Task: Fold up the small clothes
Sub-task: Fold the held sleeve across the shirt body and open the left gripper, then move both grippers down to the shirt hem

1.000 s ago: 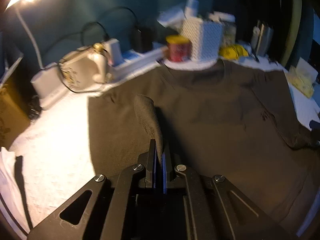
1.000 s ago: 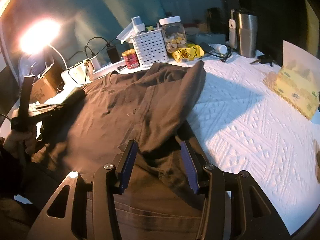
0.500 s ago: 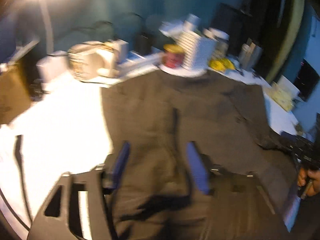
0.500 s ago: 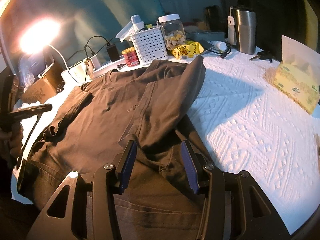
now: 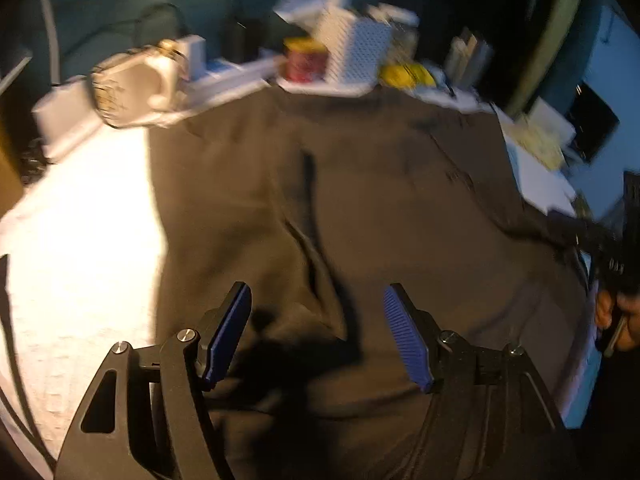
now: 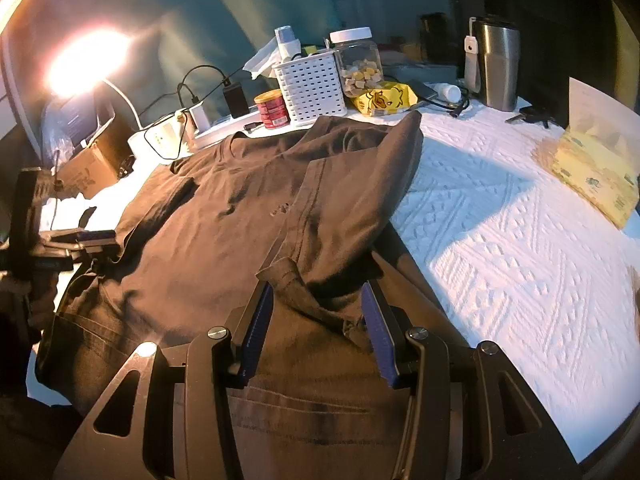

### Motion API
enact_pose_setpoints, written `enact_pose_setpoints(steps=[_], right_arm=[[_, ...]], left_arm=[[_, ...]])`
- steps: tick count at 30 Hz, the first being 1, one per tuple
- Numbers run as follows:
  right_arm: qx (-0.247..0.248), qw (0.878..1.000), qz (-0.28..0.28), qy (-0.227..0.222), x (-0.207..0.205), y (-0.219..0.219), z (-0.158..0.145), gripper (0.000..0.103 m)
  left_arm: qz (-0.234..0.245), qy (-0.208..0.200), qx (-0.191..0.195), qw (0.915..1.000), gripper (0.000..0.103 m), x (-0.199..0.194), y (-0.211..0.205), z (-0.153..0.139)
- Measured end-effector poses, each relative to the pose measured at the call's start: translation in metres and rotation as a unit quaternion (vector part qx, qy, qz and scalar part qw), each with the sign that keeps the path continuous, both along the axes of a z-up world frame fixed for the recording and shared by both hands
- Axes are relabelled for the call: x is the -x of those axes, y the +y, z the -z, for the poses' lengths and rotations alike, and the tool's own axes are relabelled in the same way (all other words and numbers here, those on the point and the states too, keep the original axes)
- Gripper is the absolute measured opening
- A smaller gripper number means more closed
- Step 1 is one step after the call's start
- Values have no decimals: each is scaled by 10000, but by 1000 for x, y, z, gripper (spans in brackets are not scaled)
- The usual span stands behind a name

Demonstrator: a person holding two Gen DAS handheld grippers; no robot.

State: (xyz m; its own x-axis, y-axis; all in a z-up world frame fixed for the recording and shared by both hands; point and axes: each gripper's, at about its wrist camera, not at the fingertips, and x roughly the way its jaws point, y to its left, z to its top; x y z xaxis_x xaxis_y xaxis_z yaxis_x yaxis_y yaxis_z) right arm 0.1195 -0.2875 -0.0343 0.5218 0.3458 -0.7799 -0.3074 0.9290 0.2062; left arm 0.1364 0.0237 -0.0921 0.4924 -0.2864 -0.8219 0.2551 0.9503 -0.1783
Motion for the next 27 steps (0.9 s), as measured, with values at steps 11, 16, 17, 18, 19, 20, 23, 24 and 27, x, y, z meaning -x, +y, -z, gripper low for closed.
enact_pose_setpoints(steps=[11,16,17,18,19,20,23,24,27], right_arm=[[-4,10000,82,37,2,-10,2,49],[-6,9997,224,91,-3,-22,7,49],[-9,9997,240,102,-4,-24,8,49],[-11,9996,263,117,-5,-27,10,49],[-7,9995,285,130,-5,-28,11,49],[-6,9994,303,140,-6,-30,12,49],[-7,9992,363,158,-9,-36,14,49],[-8,9991,384,162,-10,-38,15,49],[-13,9990,429,158,-11,-41,16,49]], left_arm=[[743,-67,40,9972,69,-8,-43,-13],[141,-377,-218,9990,69,-43,-30,-19],[65,-362,-266,9990,69,-50,-28,-15],[27,-335,-284,9990,69,-57,-25,-10],[-50,-246,-345,9991,69,-68,-24,-2],[-99,-189,-392,9990,69,-73,-24,3],[-21,4,-298,9996,69,-85,-29,17],[50,44,-229,9997,69,-87,-33,19],[398,29,-145,9991,69,-83,-48,17]])
